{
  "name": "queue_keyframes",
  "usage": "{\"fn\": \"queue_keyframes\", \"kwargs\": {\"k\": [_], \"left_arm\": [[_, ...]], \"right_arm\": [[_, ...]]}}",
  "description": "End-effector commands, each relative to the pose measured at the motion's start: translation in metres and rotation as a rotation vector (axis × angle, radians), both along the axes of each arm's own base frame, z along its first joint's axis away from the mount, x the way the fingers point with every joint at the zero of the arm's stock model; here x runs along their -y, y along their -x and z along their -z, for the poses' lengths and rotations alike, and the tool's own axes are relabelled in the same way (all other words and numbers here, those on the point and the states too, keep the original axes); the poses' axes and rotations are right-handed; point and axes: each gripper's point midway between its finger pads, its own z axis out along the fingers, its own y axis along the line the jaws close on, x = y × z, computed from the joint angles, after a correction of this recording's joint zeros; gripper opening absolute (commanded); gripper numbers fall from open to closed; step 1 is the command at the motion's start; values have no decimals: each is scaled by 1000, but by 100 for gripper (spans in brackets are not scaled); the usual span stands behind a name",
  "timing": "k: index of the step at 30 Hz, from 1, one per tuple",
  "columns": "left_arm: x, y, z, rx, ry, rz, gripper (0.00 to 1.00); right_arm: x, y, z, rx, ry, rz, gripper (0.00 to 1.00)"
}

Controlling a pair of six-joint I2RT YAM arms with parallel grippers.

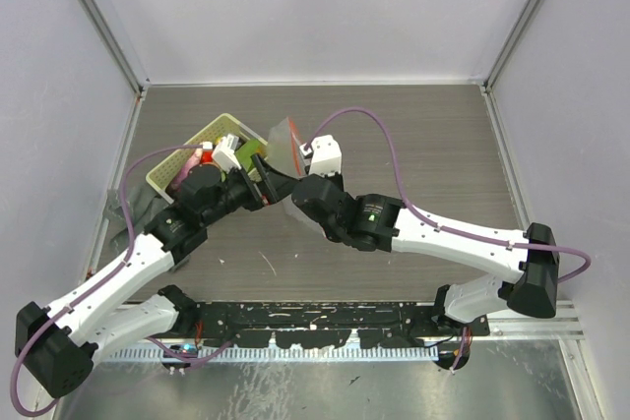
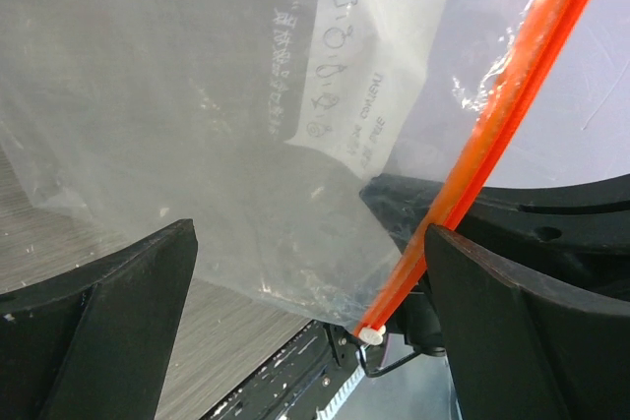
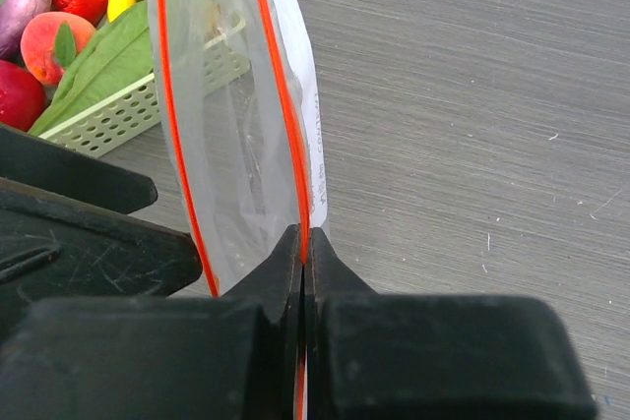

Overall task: Place the food in the zip-top bag and seal the zipper
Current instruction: Open the zipper of the food storage bag.

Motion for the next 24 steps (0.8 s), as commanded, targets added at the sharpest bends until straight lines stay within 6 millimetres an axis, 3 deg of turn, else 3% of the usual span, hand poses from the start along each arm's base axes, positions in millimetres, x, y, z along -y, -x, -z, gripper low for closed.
{"fn": "queue_keyframes", "kwargs": {"k": [1,9,17,24], "left_arm": [[-1,-3,-51,127,72,-13,99],[-3,-9,-65,146,107,-48,100],[3,-21,-59,103,83,-72,92],[6,-18,-50,113,-20,-83,86]], "right_arm": [[-3,-5,-20,47,-35,6,0],[-3,-8,-25,63,-26,12,0],[-2,-12,-28,82,0,25,0],[1,-16,-27,97,30,57,0]]}}
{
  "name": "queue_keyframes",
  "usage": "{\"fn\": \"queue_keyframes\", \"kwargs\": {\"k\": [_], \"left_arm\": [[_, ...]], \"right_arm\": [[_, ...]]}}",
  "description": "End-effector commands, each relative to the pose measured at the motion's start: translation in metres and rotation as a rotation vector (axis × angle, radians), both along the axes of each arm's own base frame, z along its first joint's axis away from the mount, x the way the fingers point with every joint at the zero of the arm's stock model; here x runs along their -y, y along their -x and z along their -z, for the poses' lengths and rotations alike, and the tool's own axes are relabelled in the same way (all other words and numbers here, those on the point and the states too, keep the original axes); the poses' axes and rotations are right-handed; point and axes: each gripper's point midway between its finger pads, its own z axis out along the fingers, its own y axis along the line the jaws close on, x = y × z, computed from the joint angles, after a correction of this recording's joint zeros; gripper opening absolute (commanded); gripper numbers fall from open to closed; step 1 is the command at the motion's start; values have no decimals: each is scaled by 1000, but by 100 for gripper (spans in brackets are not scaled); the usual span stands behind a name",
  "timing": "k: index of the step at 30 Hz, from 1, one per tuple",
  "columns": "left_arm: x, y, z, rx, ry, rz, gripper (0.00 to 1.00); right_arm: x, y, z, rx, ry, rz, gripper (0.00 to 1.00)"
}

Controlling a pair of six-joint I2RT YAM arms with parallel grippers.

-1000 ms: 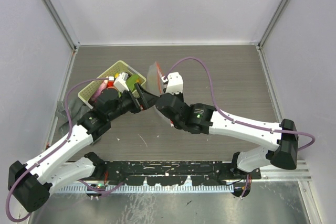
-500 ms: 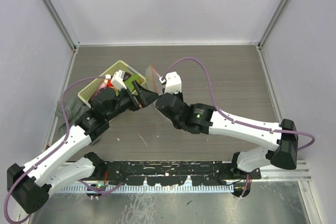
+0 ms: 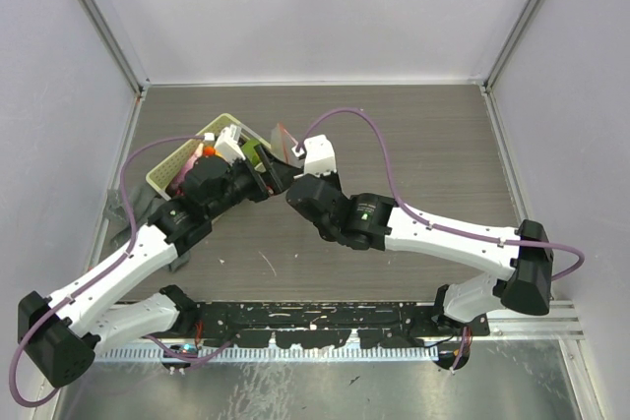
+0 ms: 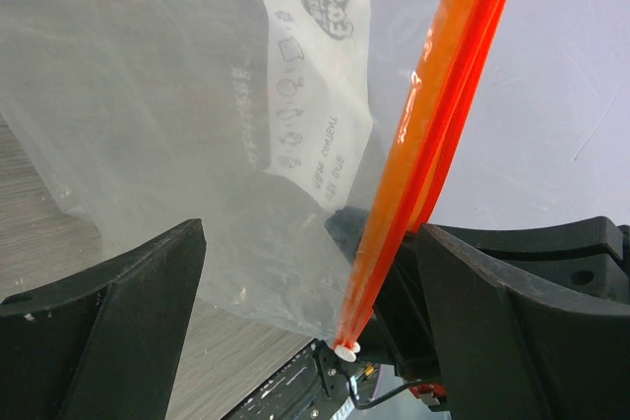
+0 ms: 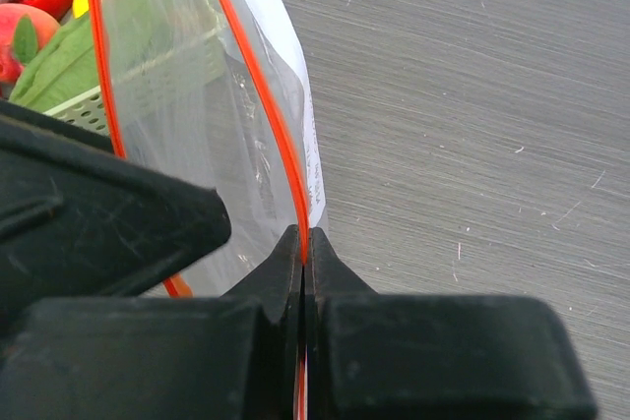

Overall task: Place the food in the zip-top bag and seal the zipper
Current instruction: Open the zipper of the food storage bag.

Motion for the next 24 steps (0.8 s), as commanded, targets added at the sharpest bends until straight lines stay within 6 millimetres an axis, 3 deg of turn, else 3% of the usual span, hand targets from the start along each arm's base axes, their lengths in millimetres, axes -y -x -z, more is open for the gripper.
{"fn": "queue_keyframes", "kwargs": {"k": [1,9,16,20,24], "left_arm": [[-4,-2,-24,86,-50,-47,84],[-17,-1,3,76,-207,-89,65],[-24,2,13,61,-245,-94,43],[-30,2,24,38,-288,-113,40],[-22,3,33,9,-283,-83,34]], "right_arm": [[-1,-10,-30,66,-55,51,0],[4,-12,-36,83,-57,76,0],[5,-11,-38,88,-54,79,0],[6,-11,-39,87,-62,79,0],[-2,-10,-35,68,-67,57,0]]}}
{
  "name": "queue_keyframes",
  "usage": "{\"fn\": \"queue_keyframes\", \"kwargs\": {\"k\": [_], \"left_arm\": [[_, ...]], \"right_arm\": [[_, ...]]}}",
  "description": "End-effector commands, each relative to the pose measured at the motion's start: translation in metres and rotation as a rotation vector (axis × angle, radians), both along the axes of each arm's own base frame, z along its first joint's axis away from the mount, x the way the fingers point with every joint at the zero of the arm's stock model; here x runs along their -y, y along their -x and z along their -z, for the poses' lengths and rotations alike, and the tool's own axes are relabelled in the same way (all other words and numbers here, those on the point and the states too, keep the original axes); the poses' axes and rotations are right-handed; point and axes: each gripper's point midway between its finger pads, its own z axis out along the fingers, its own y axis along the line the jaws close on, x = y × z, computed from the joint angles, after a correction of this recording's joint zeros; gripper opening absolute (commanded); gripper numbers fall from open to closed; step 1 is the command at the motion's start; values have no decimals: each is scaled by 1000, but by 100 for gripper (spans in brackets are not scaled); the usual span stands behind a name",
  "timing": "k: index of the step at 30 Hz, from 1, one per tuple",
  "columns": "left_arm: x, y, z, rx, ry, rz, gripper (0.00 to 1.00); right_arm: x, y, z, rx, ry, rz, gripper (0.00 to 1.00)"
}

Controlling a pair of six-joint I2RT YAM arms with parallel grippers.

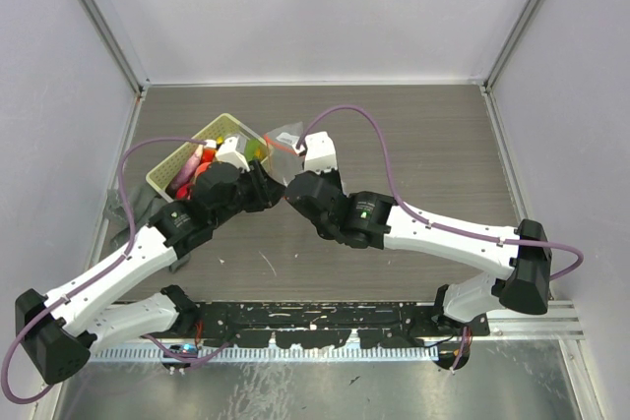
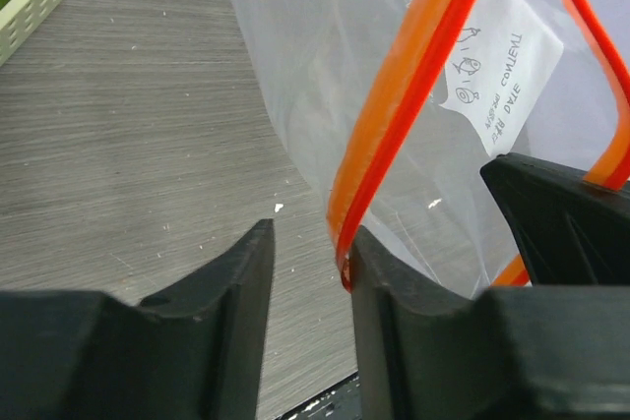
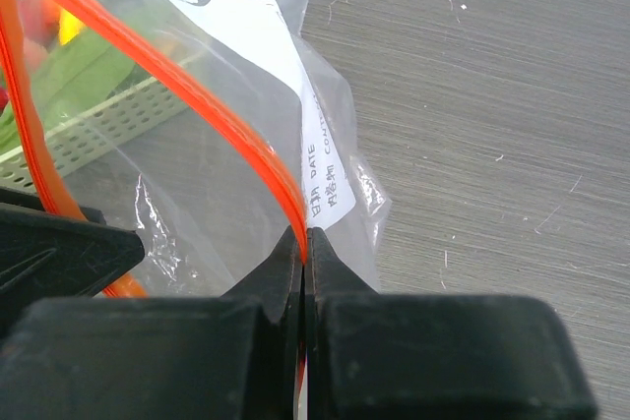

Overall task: Place the food in the zip-top bag and seal the zipper
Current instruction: Open the zipper of the food storage bag.

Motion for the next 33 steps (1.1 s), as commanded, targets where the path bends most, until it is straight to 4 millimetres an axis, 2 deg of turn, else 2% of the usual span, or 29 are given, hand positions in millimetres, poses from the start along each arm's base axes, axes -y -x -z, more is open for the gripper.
{"fn": "queue_keyframes", "kwargs": {"k": [1,4,7,8,14,20,26,29,33], "left_arm": [[7,-3,-10,18,23,11,30],[13,-4,-8,3,40,20,17],[14,-4,-10,1,79,7,2],[14,-5,-10,0,88,0,0],[20,-3,-12,-30,168,-12,0],[26,-3,-11,-54,229,-16,0],[23,-3,-8,-61,220,-32,0],[21,-4,-5,-61,206,-43,0],[17,-4,1,-65,164,-45,0]], "right_arm": [[-8,-4,-23,28,-74,4,0],[-10,-4,-17,19,-59,3,3],[-5,-5,-12,24,-45,24,12],[-2,-5,-9,26,-36,32,16],[8,-3,6,21,4,48,32],[5,4,35,-41,13,16,40],[14,9,50,-67,22,30,38],[22,9,51,-59,45,50,30],[39,6,41,-15,76,125,14]]}}
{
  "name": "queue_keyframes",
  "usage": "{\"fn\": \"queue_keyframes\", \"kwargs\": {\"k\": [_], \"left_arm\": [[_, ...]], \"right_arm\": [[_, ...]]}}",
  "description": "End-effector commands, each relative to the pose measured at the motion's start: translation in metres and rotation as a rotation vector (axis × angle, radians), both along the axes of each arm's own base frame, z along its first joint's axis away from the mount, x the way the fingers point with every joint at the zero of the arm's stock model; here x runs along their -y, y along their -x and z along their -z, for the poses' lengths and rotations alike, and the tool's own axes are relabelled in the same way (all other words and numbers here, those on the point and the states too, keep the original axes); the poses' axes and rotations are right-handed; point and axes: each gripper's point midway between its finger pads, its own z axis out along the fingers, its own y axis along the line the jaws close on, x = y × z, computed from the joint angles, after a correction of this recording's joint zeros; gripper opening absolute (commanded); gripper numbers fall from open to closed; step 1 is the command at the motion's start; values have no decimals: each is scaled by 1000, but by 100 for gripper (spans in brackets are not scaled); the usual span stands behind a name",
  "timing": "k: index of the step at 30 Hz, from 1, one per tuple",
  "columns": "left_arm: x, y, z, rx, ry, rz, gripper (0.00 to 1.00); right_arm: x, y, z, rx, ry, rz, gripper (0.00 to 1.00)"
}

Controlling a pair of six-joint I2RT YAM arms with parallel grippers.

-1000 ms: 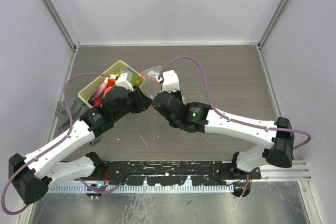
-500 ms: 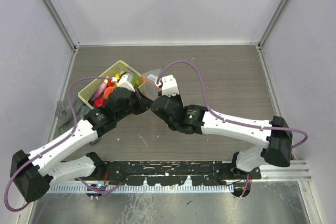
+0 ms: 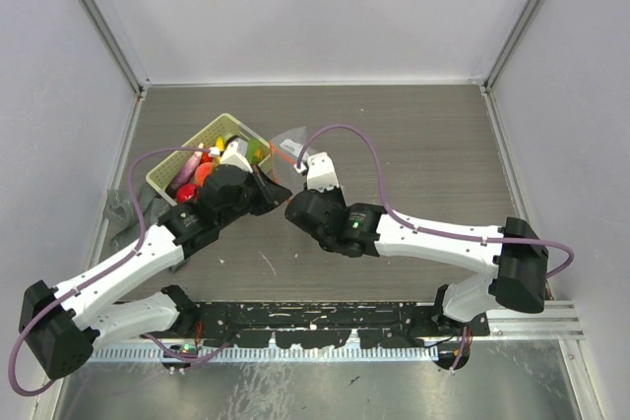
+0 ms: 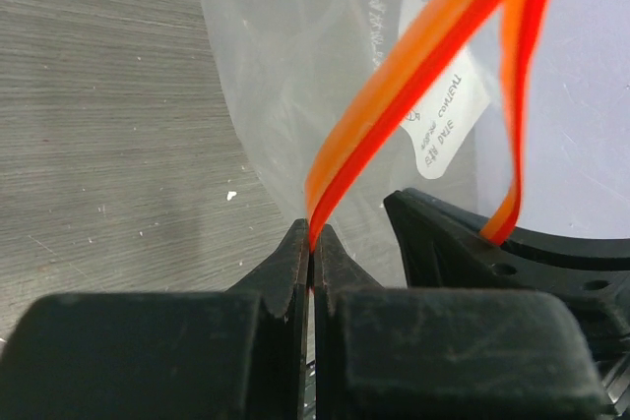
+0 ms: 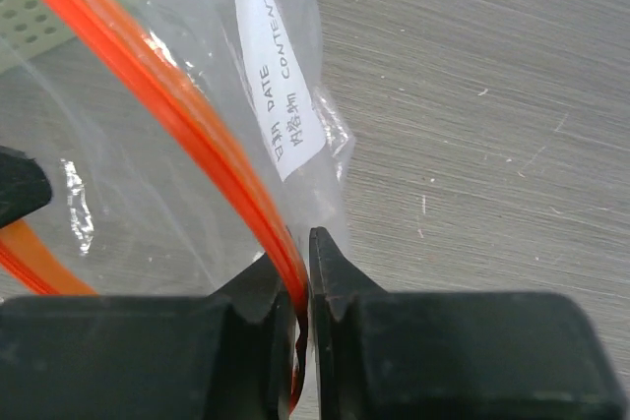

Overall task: Place the food in the zip-top bag and seal the zipper
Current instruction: Open the zipper of the food storage bag.

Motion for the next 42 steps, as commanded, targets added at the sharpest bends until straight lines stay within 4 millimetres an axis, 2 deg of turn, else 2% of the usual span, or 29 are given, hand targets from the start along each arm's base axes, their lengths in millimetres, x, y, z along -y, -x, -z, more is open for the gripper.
{"fn": "queue_keyframes", "kwargs": {"k": [1,5,10,15,17,19,23,28,33,35,42], "left_arm": [[-2,-4,-9,45,-6,-11,0],[-4,-3,7,16,-64,1,0],[-1,-1,23,-19,-112,33,0],[0,-4,27,-22,-163,50,0],[3,-6,25,-14,-161,60,0],[8,-7,21,-1,-144,79,5],[17,-11,12,25,-123,103,10],[14,-14,3,55,-146,104,29],[2,-14,-7,99,-178,85,42],[-2,-13,-12,116,-178,81,52],[-20,-10,-11,116,-222,59,77]], "right_arm": [[24,-6,-31,94,-26,113,11],[43,-10,-49,159,14,186,0],[64,-12,-65,223,55,263,0],[86,-17,-63,216,73,334,0],[88,-17,-61,208,69,334,0],[84,-18,-60,201,70,321,0],[76,-22,-52,193,87,301,0],[74,-28,-42,170,122,303,0],[74,-34,-39,158,158,300,0],[73,-35,-37,153,170,297,0],[70,-41,-31,125,197,286,0]]}}
